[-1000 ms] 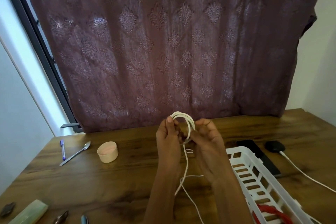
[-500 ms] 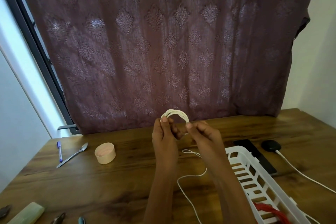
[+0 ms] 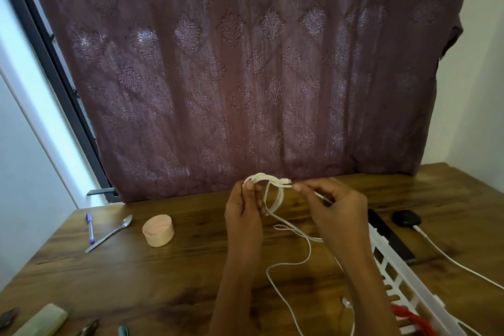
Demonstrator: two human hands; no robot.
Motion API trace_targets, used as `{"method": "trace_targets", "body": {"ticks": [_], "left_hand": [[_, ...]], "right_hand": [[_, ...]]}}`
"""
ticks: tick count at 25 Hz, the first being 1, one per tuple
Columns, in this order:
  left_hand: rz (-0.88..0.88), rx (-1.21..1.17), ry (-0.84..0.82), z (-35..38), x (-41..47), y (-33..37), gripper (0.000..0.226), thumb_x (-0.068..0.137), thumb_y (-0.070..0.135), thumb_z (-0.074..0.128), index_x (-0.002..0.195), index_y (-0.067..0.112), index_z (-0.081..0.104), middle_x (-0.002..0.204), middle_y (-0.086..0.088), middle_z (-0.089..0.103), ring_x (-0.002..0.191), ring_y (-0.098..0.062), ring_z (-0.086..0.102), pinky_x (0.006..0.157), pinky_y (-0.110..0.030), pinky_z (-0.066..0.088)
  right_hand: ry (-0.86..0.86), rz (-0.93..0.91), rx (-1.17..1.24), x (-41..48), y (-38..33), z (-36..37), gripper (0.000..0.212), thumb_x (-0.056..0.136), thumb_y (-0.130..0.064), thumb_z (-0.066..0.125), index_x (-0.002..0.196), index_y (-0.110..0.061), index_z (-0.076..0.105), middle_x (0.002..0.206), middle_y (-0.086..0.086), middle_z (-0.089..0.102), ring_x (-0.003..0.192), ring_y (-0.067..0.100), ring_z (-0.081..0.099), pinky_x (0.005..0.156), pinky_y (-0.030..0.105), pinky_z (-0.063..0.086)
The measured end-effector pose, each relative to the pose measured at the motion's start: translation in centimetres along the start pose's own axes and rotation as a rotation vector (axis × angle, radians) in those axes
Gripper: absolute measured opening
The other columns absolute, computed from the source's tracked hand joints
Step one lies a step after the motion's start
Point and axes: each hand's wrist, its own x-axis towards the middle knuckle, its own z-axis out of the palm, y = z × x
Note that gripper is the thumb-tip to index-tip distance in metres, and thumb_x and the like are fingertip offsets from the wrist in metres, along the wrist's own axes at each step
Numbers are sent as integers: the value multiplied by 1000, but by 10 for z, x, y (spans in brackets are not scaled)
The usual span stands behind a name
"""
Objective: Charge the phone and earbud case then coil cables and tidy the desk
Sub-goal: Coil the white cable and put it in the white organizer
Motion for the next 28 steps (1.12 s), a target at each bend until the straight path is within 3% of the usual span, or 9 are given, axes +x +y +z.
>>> {"method": "trace_targets", "body": {"ticks": [5, 9, 10, 12, 15, 20, 24, 26, 28], "left_hand": [[-162, -415, 116, 0, 9, 6, 31, 99, 22, 35, 76, 14, 55, 56, 5, 45, 49, -3, 44, 53, -16, 44], [-145, -539, 170, 1, 13, 8, 30, 99, 23, 35, 77, 13, 53, 54, 7, 48, 47, -1, 47, 54, -15, 48], [-149, -553, 178, 1, 14, 7, 30, 99, 23, 35, 77, 13, 52, 54, 7, 48, 48, -1, 48, 55, -15, 49], [-166, -557, 188, -2, 15, 5, 30, 99, 23, 34, 77, 13, 52, 56, 5, 47, 48, -2, 47, 55, -15, 49], [-190, -521, 189, -11, 14, -1, 30, 98, 24, 36, 78, 12, 53, 57, 5, 46, 48, -1, 46, 52, -14, 47], [-219, -530, 143, -14, 16, 0, 30, 98, 24, 37, 78, 12, 55, 56, 4, 47, 50, -3, 45, 51, -14, 46], [-241, -559, 90, -7, 14, 4, 29, 98, 24, 37, 79, 11, 55, 56, 4, 48, 50, -4, 46, 51, -15, 46], [-287, -581, 80, 3, 10, 4, 29, 97, 24, 38, 79, 10, 56, 55, 4, 49, 49, -3, 47, 51, -15, 47], [-324, -626, 64, 12, 6, 3, 30, 97, 24, 38, 79, 10, 56, 56, 3, 50, 48, -2, 49, 50, -15, 48]], "right_hand": [[-91, 369, 571, -8, 12, 6, 17, 64, -39, 70, 76, -28, 74, 70, -2, 71, 68, 6, 66, 60, 15, 52], [-242, 359, 849, -13, 10, 19, 31, 71, -43, 70, 86, -17, 74, 92, 6, 74, 95, 19, 68, 86, 27, 54], [-227, 348, 865, -13, 9, 23, 30, 77, -42, 64, 85, -16, 74, 92, 7, 74, 97, 21, 68, 88, 29, 54], [-125, 383, 871, -11, 6, 27, 31, 82, -39, 51, 81, -19, 74, 70, -1, 70, 76, 15, 69, 76, 27, 57], [49, 425, 740, -6, 8, 14, 31, 81, -45, 48, 70, -23, 68, 48, -9, 40, 47, 3, 43, 51, 23, 48], [132, 428, 496, -5, 23, 5, 17, 83, -36, 55, 83, -27, 70, 76, 7, 63, 70, 27, 54, 60, 30, 46], [-3, 292, 278, -7, 29, 10, 19, 89, -23, 56, 96, -38, 66, 106, -5, 66, 86, 8, 65, 69, 16, 52], [-75, 232, 352, -6, 22, 16, 20, 83, -31, 58, 99, -41, 66, 106, -11, 70, 96, 1, 64, 79, 13, 51], [-128, 230, 463, -7, 16, 24, 23, 77, -34, 62, 99, -37, 69, 101, -9, 73, 99, 7, 66, 83, 20, 53]]}}
